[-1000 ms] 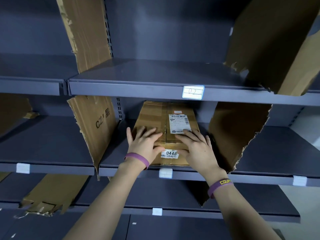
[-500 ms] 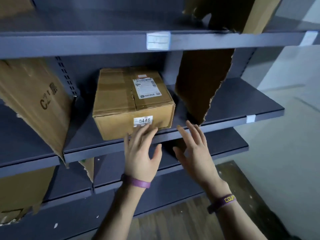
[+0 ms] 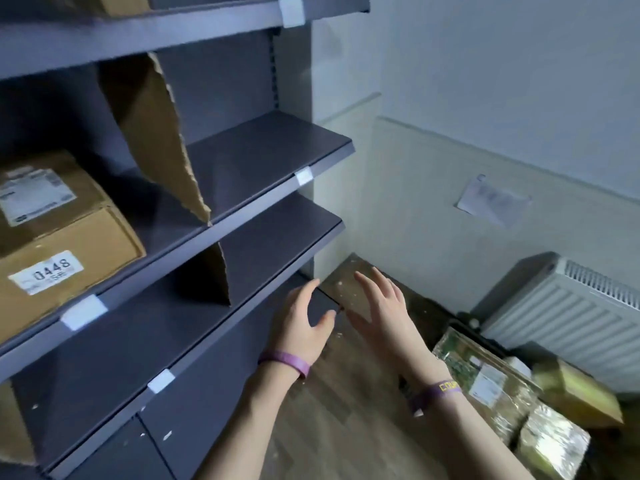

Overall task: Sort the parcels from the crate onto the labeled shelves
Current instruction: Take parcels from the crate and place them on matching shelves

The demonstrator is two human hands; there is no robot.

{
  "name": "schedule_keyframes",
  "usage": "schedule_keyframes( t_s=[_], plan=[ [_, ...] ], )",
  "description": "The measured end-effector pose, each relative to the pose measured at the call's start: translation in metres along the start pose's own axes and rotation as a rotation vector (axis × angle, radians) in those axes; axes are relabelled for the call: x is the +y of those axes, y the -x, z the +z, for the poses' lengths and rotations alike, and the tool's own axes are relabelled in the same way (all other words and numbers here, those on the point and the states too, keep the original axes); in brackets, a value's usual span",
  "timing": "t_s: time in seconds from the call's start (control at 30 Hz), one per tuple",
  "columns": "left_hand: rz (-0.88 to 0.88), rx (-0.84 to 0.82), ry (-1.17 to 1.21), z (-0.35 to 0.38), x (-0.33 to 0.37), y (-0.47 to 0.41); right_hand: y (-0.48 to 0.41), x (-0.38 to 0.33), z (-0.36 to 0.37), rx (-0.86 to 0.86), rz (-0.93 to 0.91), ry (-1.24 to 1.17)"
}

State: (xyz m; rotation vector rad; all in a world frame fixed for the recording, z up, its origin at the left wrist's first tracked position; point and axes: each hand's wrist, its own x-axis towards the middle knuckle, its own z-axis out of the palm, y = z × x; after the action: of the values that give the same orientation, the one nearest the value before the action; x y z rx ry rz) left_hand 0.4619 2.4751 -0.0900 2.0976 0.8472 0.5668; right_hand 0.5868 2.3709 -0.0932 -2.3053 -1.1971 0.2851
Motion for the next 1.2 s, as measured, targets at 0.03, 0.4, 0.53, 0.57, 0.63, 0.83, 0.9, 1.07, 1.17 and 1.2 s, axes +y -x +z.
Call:
schedule_keyframes(
  t_s=[0.03,0.4,0.53,0.57,0.63,0.83,0.9,1.07,1.17,1.2],
  plan=[
    [-0.01,-0.075,0.005,0.022,0.01,0.003,0.013,0.021,-0.009,-0.007,0.059,-0.004],
    [-0.05,-0.543,0.019,0.233,0.127,0.061,0.155,0.233,-0.1,0.097,0.531,-0.101],
    [-0.074,-0.631,-0.018,0.279,0.148,0.068,0.185,0.281,-0.11,0.109,0.621,-0.131],
    [-0.072,-0.645,-0.033,0.29,0.152,0.064,0.185,0.292,-0.112,0.108,0.642,-0.146],
    [-0.061,-0.67,-0.058,0.308,0.16,0.052,0.182,0.309,-0.116,0.104,0.669,-0.164],
    [-0.045,-0.776,-0.112,0.377,0.17,-0.013,0.151,0.365,-0.126,0.092,0.791,-0.158],
    [-0.036,-0.816,-0.128,0.405,0.17,-0.04,0.134,0.388,-0.129,0.087,0.845,-0.161],
    [-0.053,-0.908,-0.198,0.468,0.155,-0.102,0.089,0.446,-0.119,0.051,0.935,-0.191],
    [-0.072,-0.951,-0.278,0.508,0.133,-0.132,0.064,0.483,-0.102,0.036,0.993,-0.222],
    [-0.089,-0.974,-0.306,0.521,0.123,-0.138,0.059,0.495,-0.094,0.024,1.012,-0.235]
  ],
)
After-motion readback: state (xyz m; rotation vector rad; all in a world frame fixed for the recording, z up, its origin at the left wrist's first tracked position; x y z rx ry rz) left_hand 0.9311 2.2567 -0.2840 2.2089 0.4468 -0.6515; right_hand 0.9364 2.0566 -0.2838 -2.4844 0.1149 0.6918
